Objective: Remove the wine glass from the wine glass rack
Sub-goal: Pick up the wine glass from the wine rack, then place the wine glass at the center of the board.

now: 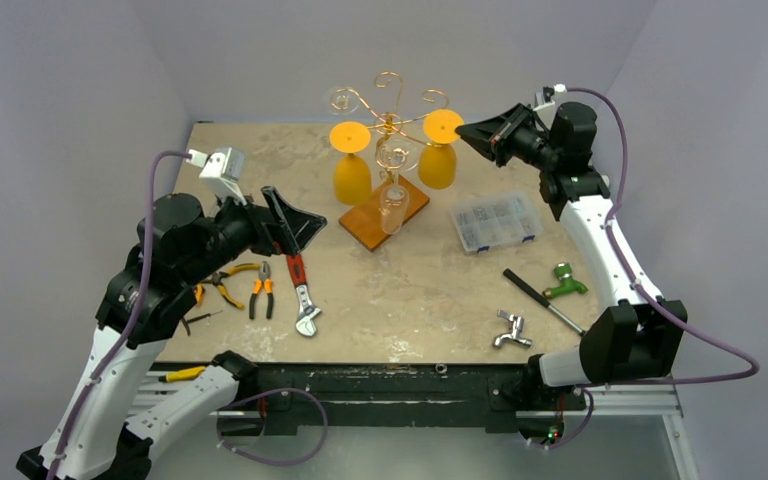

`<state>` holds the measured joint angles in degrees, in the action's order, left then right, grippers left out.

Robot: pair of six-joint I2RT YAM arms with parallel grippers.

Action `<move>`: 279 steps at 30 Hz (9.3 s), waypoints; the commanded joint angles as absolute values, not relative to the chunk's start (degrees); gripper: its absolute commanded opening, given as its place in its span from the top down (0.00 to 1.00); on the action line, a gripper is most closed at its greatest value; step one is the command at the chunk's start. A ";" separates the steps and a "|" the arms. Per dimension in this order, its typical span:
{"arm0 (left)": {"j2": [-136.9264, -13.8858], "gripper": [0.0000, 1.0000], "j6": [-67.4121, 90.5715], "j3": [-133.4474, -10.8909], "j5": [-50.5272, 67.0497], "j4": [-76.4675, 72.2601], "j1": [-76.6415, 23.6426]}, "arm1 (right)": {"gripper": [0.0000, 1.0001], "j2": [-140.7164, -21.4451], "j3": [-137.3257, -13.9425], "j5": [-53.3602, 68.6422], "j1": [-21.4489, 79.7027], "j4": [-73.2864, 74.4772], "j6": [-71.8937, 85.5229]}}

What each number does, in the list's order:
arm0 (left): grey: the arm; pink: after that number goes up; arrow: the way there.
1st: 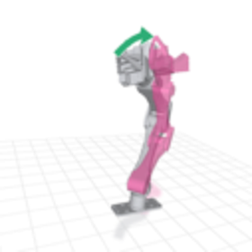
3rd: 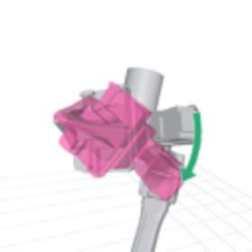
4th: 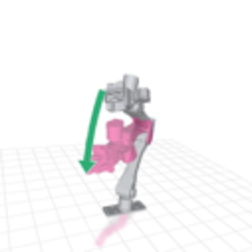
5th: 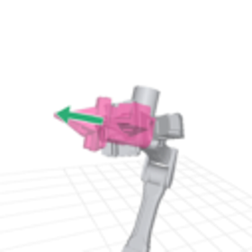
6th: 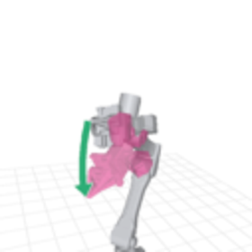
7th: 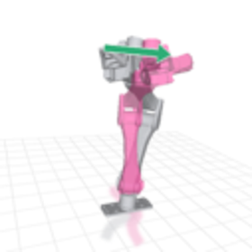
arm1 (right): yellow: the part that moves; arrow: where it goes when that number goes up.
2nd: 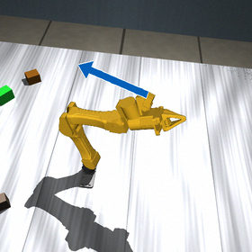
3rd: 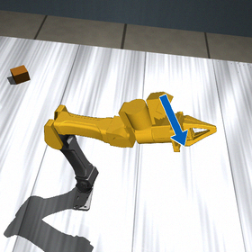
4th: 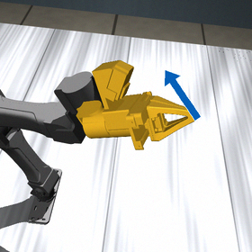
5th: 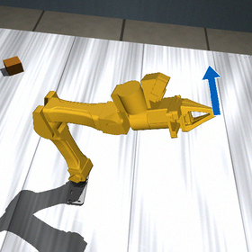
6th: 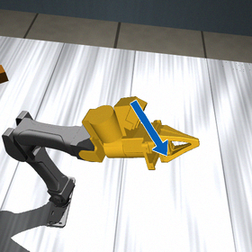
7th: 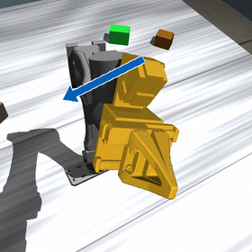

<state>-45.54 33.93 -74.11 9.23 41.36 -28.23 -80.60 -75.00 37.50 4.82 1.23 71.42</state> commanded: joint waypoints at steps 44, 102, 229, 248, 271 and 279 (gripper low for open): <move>-42.32 0.02 29.29 -78.57 7.71 48.26 -28.48 | 1.00 -71.92 -70.31 38.83 4.92 -2.29 70.35; -50.39 0.01 23.07 -81.69 3.96 43.11 -28.37 | 1.00 -86.64 -83.08 44.94 8.13 -7.76 72.18; -56.76 0.00 22.93 -96.91 23.75 44.68 -28.37 | 1.00 -64.47 -84.22 42.34 -2.71 29.14 60.70; -67.27 0.04 35.92 -100.05 38.41 31.79 -28.39 | 1.00 -62.85 -87.23 47.43 -2.70 33.34 55.71; -78.74 0.13 47.87 -102.72 45.16 21.16 -32.36 | 1.00 -59.69 -84.36 54.04 -2.64 24.06 55.96; -82.82 0.17 48.93 -104.73 46.86 19.65 -33.85 | 1.00 -59.38 -83.65 54.89 -2.60 22.36 55.73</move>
